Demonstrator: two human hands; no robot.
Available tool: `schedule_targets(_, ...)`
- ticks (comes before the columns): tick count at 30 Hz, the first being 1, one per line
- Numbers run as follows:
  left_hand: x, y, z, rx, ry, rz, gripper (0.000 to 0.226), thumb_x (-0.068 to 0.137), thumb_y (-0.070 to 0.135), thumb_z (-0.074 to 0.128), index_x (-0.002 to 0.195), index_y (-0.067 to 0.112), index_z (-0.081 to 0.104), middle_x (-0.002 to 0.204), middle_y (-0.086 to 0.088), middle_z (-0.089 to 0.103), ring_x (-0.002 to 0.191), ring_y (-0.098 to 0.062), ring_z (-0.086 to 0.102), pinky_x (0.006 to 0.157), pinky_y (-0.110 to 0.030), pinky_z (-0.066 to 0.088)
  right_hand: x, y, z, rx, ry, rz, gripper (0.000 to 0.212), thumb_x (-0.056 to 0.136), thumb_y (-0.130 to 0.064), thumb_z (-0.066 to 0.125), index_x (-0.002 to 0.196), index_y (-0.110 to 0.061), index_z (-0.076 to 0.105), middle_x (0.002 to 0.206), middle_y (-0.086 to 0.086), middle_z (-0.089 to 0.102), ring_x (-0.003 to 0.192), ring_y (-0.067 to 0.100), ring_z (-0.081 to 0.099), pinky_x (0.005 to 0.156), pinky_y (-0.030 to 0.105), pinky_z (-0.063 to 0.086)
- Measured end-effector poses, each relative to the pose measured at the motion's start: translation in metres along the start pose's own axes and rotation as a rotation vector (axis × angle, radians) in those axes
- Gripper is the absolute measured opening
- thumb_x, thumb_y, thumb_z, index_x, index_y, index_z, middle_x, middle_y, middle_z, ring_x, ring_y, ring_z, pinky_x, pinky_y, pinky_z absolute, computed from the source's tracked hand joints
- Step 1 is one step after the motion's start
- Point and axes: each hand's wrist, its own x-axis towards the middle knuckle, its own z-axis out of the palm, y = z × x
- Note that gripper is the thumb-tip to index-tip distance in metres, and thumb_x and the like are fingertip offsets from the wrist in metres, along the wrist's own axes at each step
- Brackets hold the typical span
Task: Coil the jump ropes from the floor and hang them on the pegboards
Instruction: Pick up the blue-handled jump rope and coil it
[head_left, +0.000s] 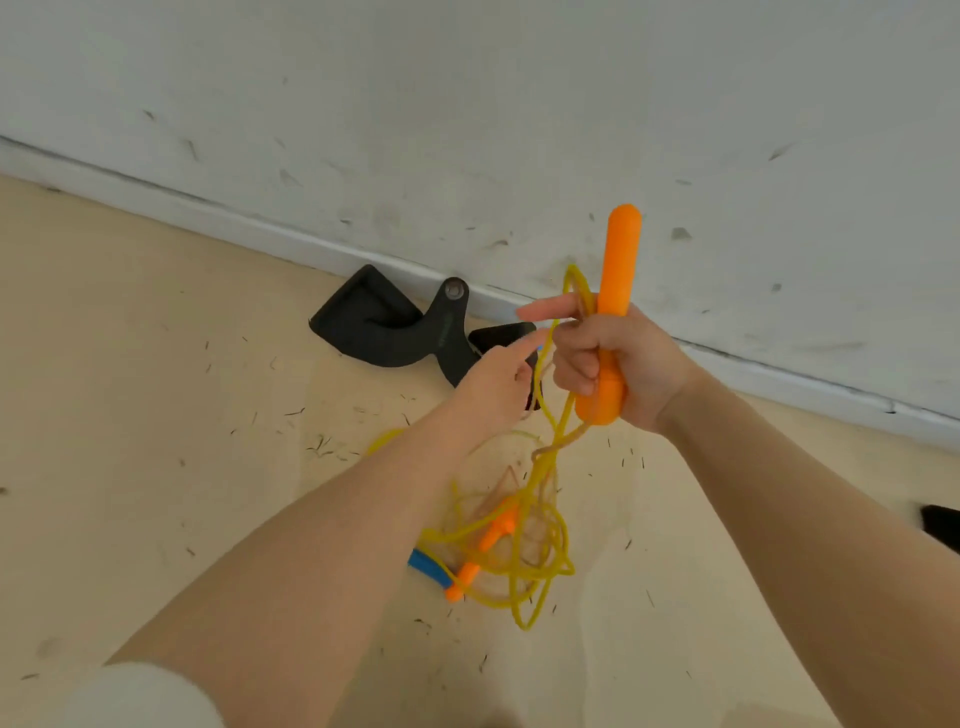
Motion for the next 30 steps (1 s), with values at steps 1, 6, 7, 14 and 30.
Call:
schedule_targets(1,0.010,-0.008,0.007,0.131,-0.024,0.051,0.027,0.091,0.007,0.043,0.106,0.016,0.064,0.090,-0.013,0.051,0.079,-0.030,0.056,0.068,-0.038,0.045,0.004,-0.001,-0.001,0.013,-0.021,-0.027,0.034,0.070,0.000,0.047,0.089,-0.010,0.073,0.040,0.000,0.038,0.035,0.013,0.037,0.042,0.020,0.037)
schedule_targets(6,0.019,-0.032,0.006,0.200,-0.363,-0.040,0.005,0.075,0.024,0.056,0.072,0.020,0.055,0.084,-0.005,0.055,0.076,-0.022,0.054,0.076,-0.036,0.045,0.023,-0.009,-0.018,0.013,0.167,-0.273,0.037,0.077,0.002,0.045,0.104,-0.012,0.067,0.046,-0.002,0.041,0.041,0.012,0.038,0.045,0.021,0.039)
schedule_targets(7,0.019,-0.040,0.001,0.211,-0.404,-0.074,0.002,0.078,0.023,0.056,0.080,0.022,0.055,0.088,-0.002,0.059,0.081,-0.019,0.056,0.078,-0.034,0.047,0.026,-0.007,-0.023,-0.043,0.275,-0.314,0.036,0.081,0.004,0.044,0.105,-0.013,0.066,0.050,-0.001,0.046,0.042,0.012,0.041,0.046,0.021,0.041)
schedule_targets(14,0.036,-0.072,-0.058,0.962,0.008,-0.006,0.015,0.099,0.018,0.035,0.105,0.012,0.047,0.090,-0.007,0.050,0.077,-0.020,0.048,0.064,-0.033,0.039,0.046,0.033,-0.044,-0.591,0.775,-0.202,0.037,0.087,-0.004,0.046,0.121,-0.018,0.046,0.116,-0.006,0.057,0.057,0.016,0.057,0.055,0.025,0.048)
schedule_targets(30,0.075,-0.061,-0.067,1.036,0.120,0.044,0.059,0.093,0.005,0.040,0.147,0.014,0.019,0.156,-0.011,-0.001,0.125,-0.029,0.038,0.087,-0.038,0.050,0.106,0.102,-0.039,-0.981,0.573,0.215,0.030,0.083,-0.044,0.063,0.093,-0.022,0.045,0.076,0.001,0.058,0.060,0.017,0.063,0.055,0.027,0.052)
